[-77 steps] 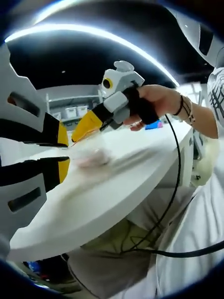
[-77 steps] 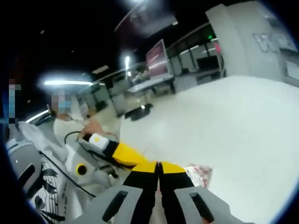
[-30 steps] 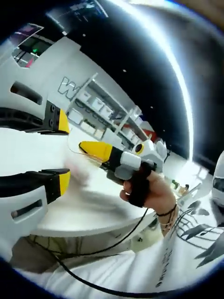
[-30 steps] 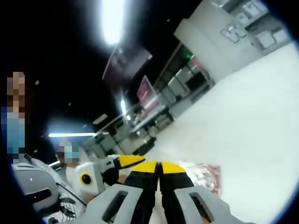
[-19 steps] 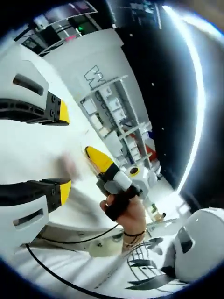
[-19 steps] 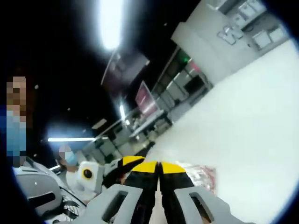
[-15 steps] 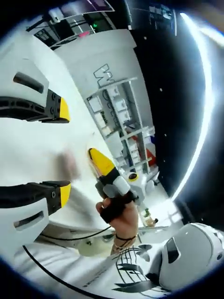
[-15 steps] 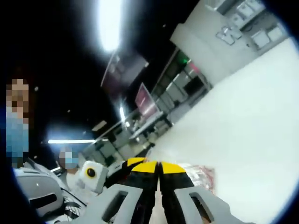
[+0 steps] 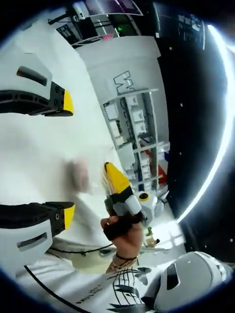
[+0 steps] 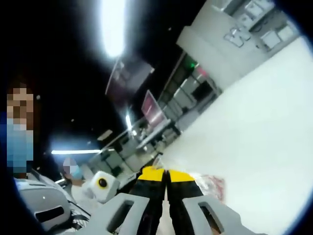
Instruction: Open the resealable bag by pulling the two sides of the seal apart until the entire bag opening is separated and visibly accessible.
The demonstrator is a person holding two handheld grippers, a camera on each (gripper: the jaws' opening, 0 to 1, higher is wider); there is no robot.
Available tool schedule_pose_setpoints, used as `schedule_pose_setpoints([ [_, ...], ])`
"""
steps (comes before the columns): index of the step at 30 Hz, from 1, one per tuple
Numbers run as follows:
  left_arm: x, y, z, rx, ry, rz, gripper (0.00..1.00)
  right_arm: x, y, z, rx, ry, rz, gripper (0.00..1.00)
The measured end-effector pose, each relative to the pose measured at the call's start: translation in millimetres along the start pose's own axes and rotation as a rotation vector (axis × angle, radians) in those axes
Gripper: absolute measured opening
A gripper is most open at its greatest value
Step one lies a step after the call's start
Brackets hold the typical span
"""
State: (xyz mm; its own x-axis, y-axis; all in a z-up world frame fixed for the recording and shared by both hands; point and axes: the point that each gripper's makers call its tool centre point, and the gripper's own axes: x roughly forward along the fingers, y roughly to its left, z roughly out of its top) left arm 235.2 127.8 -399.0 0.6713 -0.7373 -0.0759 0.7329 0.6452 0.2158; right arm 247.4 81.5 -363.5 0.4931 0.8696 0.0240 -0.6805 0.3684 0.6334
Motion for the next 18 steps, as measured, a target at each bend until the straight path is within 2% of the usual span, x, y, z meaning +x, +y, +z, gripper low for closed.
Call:
schedule_pose_setpoints([
  [6,-1,8.0,-10.9,0.001,0.041,0.027,0.73,-2,1,6.6,-0.01,-0.014,-0.002,0.0],
  [13,-2,11.6,-11.4,-0.086,0.025,0.036,0.78,-2,2,9.0,0.005,-0.023,0.006,0.0],
  [18,0,13.5,-16.3,-0.111,0.036,0.035,0.81,-3,5,13.6,0.0,-0.033,0.011,0.0],
])
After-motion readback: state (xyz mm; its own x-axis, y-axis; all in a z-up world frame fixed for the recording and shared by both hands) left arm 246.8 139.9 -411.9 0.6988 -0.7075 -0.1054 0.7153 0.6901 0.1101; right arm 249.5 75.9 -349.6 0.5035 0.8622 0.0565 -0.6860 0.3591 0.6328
